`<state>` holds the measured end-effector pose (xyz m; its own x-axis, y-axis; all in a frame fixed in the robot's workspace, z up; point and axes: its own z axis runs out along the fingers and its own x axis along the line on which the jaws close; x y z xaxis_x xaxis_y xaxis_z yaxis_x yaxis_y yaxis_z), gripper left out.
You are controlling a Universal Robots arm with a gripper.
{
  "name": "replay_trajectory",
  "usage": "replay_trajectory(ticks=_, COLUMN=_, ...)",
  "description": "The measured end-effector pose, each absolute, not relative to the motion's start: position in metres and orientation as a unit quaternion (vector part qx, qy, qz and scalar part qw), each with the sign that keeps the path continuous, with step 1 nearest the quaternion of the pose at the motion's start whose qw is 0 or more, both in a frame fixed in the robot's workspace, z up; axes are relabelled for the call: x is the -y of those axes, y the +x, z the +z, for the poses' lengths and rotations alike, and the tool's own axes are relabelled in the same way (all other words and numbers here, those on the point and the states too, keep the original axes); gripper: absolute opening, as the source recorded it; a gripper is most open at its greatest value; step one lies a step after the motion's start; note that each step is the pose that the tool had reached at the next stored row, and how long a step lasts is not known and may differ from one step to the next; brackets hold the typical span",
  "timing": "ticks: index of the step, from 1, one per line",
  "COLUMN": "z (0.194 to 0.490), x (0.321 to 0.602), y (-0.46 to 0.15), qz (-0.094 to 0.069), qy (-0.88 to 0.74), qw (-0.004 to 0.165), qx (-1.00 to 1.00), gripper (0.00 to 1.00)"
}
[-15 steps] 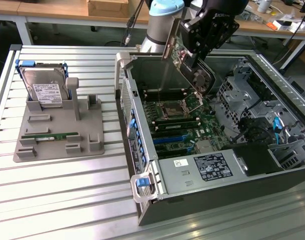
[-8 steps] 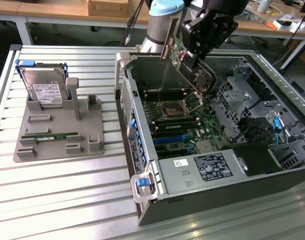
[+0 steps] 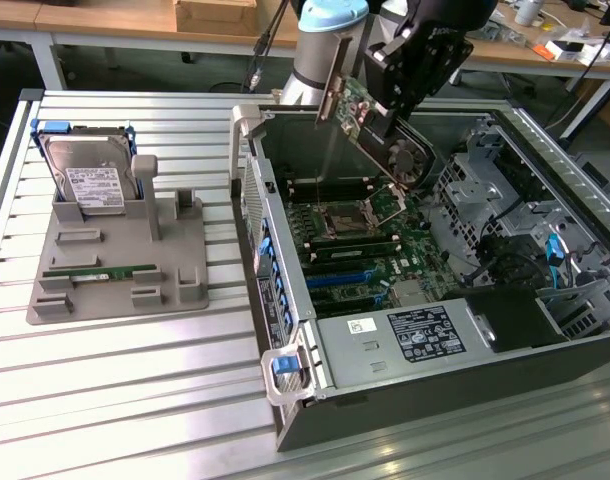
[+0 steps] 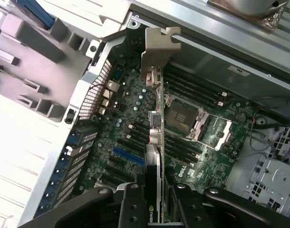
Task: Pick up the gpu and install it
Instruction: 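Insert the gpu into the slot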
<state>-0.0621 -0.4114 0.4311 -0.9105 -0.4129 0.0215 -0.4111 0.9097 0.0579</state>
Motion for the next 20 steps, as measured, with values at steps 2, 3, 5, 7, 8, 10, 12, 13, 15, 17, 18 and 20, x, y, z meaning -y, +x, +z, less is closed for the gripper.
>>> replay_trajectory(ticks=2, z=0.4311, x=0.4114, y=-0.0621, qz=-0.026, qy=0.216, qw=0.017, qx=0.976, gripper=0.26)
replay_trajectory(ticks=3, z=0.4311, x=0.4114, y=-0.0618, qz=-0.026, qy=0.222, qw=0.017, qx=0.974, gripper=0.26)
replay_trajectory(ticks=5, z=0.4311, x=0.4114, y=-0.0617, qz=-0.026, qy=0.233, qw=0.017, qx=0.972, gripper=0.26)
replay_trajectory(ticks=7, z=0.431, x=0.4114, y=-0.0617, qz=-0.026, qy=0.241, qw=0.017, qx=0.97, gripper=0.26)
replay_trajectory(ticks=8, z=0.4311, x=0.4114, y=-0.0617, qz=-0.025, qy=0.246, qw=0.018, qx=0.969, gripper=0.26)
replay_trajectory(ticks=10, z=0.431, x=0.4114, y=-0.0617, qz=-0.025, qy=0.254, qw=0.018, qx=0.967, gripper=0.26)
replay_trajectory(ticks=12, z=0.431, x=0.4114, y=-0.0617, qz=-0.025, qy=0.261, qw=0.018, qx=0.965, gripper=0.26)
replay_trajectory(ticks=13, z=0.431, x=0.4114, y=-0.0617, qz=-0.025, qy=0.264, qw=0.018, qx=0.964, gripper=0.26)
replay_trajectory(ticks=15, z=0.431, x=0.4114, y=-0.0617, qz=-0.025, qy=0.27, qw=0.018, qx=0.962, gripper=0.26)
replay_trajectory(ticks=17, z=0.431, x=0.4114, y=-0.0617, qz=-0.025, qy=0.275, qw=0.018, qx=0.961, gripper=0.26)
replay_trajectory(ticks=18, z=0.4309, x=0.4114, y=-0.0617, qz=-0.025, qy=0.278, qw=0.018, qx=0.96, gripper=0.26)
replay_trajectory(ticks=20, z=0.431, x=0.4114, y=-0.0617, qz=-0.025, qy=0.283, qw=0.019, qx=0.959, gripper=0.26)
